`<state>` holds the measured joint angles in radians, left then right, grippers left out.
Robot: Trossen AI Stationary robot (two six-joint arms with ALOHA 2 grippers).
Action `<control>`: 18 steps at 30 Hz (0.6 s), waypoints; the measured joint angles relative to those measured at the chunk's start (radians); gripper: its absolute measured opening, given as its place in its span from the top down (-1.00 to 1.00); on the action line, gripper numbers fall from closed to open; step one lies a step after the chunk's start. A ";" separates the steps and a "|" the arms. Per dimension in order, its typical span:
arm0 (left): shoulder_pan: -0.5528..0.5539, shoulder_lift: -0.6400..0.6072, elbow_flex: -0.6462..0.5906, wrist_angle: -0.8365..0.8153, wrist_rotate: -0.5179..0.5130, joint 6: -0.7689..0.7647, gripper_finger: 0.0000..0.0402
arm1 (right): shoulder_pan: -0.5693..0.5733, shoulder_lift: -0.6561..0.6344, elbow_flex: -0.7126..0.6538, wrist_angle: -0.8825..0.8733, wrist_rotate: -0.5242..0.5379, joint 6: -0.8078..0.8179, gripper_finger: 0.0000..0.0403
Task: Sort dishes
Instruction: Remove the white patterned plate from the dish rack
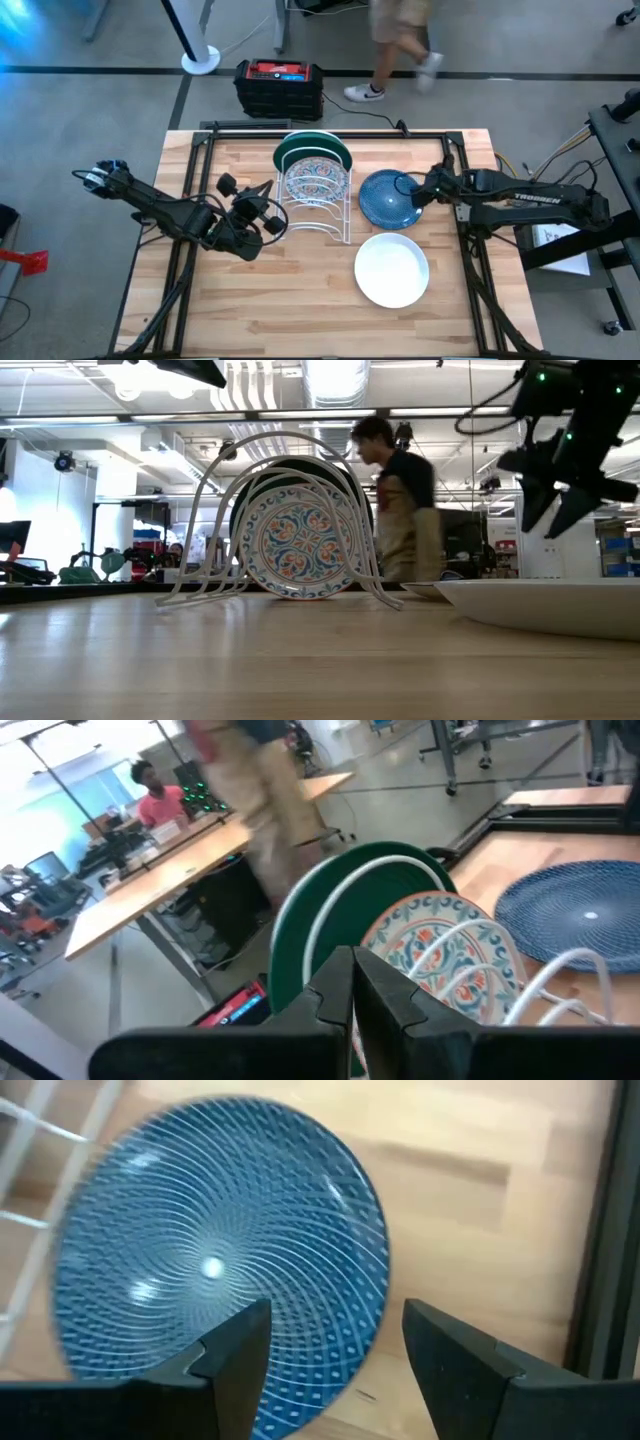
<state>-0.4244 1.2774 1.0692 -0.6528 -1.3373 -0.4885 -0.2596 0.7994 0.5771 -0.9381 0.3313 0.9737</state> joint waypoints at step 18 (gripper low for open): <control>0.000 0.000 0.000 0.000 0.042 0.009 1.00 | -0.001 0.076 0.197 0.579 -0.180 -0.747 0.00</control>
<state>-0.4248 1.2774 1.0691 -0.6525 -1.2957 -0.4793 -0.2602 0.8752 0.7742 -0.3592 0.1514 0.2270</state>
